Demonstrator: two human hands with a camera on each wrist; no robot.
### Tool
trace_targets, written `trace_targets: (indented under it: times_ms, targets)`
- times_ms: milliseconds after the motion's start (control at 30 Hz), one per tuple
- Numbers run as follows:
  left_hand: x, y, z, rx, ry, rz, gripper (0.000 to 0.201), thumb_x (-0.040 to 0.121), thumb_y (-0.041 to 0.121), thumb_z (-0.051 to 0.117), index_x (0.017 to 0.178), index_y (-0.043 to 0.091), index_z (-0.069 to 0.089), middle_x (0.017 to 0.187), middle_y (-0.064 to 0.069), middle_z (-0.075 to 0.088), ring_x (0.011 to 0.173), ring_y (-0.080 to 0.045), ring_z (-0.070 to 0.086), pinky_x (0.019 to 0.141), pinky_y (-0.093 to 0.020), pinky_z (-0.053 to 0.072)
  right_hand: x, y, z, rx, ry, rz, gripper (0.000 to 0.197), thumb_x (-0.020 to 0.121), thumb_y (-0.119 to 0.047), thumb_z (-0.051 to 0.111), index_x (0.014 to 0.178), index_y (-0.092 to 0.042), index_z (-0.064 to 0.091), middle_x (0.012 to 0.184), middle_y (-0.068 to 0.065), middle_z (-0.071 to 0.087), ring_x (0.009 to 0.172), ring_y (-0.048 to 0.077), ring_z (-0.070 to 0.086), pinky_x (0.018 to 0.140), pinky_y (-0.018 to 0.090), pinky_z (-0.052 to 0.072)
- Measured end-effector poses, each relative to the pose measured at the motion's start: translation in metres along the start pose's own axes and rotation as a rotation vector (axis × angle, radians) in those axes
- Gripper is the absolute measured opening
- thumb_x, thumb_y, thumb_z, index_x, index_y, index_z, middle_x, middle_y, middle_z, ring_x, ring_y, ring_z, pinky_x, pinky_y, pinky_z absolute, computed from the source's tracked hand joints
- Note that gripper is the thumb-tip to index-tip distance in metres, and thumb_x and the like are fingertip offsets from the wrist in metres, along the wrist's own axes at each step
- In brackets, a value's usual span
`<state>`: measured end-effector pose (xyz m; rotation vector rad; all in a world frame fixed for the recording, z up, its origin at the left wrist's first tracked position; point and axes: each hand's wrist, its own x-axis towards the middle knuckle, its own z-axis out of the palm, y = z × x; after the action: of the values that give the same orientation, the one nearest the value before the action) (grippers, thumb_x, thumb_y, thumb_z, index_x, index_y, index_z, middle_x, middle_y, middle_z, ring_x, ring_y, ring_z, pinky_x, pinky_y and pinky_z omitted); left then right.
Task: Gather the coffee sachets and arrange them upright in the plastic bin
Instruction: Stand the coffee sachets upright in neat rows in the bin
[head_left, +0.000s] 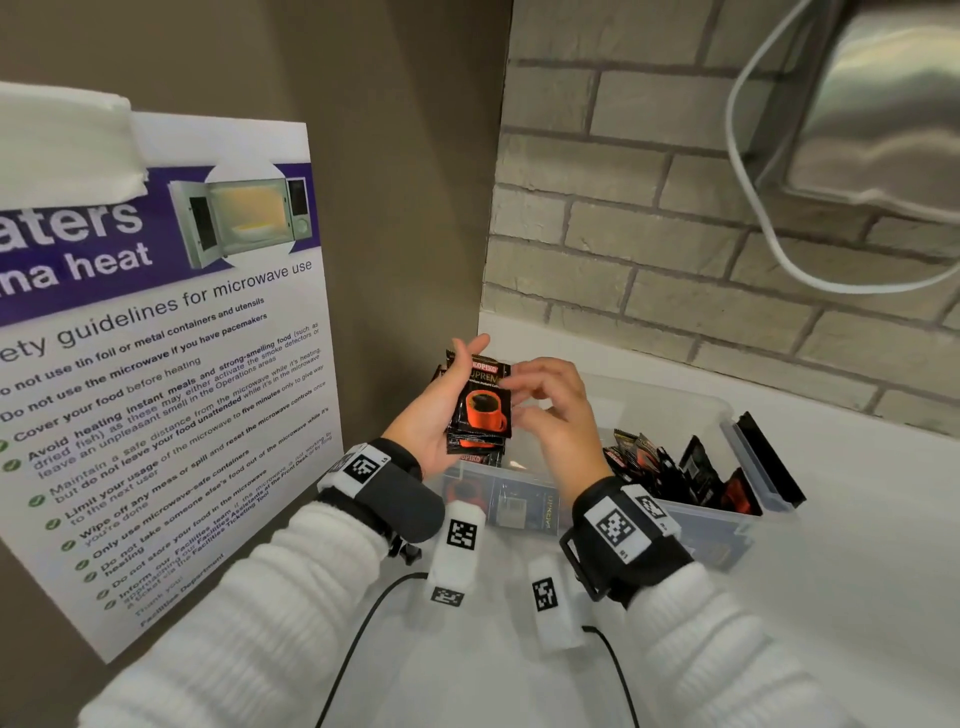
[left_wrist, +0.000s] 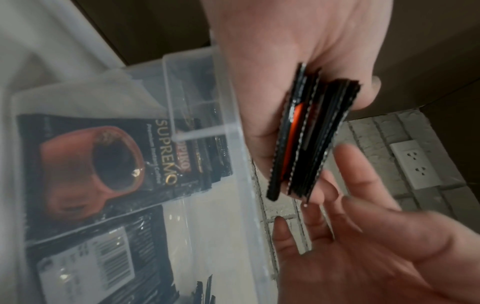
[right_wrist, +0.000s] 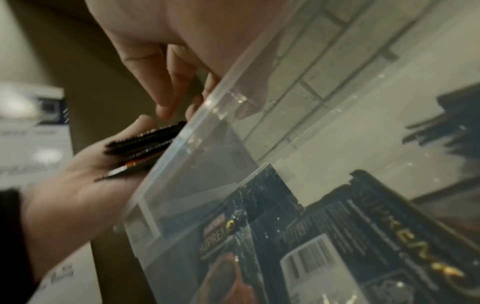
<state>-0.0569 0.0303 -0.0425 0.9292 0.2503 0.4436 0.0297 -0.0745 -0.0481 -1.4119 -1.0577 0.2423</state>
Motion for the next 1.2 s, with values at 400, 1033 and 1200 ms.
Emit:
trace_targets:
  times_ms: [400, 1033, 1200]
  targets:
    - [-0.001, -0.002, 0.003, 0.106, -0.087, -0.01, 0.065, 0.072, 0.059, 0.045, 0.133, 0.038, 0.045, 0.131, -0.008, 0.057, 0.111, -0.023, 0.062, 0.089, -0.044, 0.053, 0.005, 0.005, 0.008, -0.354, 0.056, -0.042, 0.041, 0.084, -0.014, 0.062, 0.122, -0.026, 0.053, 0.108, -0.007, 0.045, 0.101, 0.01, 0.036, 0.085, 0.008, 0.031]
    - [0.002, 0.001, 0.004, 0.03, 0.042, -0.002, 0.063, 0.087, 0.067, 0.019, 0.136, 0.035, 0.041, 0.131, -0.017, 0.054, 0.112, -0.032, 0.06, 0.095, -0.045, 0.048, 0.005, 0.012, 0.01, -0.399, 0.004, -0.062, 0.034, 0.081, -0.025, 0.064, 0.115, -0.03, 0.063, 0.097, -0.021, 0.038, 0.106, 0.017, 0.038, 0.098, 0.045, 0.04]
    - [0.002, 0.001, 0.002, 0.142, -0.032, -0.009, 0.067, 0.069, 0.062, 0.053, 0.13, 0.037, 0.043, 0.11, -0.013, 0.06, 0.088, -0.02, 0.063, 0.081, -0.035, 0.052, 0.003, -0.002, 0.007, -0.433, -0.052, -0.001, 0.036, 0.079, -0.03, 0.069, 0.114, -0.028, 0.061, 0.109, -0.011, 0.036, 0.114, 0.012, 0.031, 0.106, 0.042, 0.032]
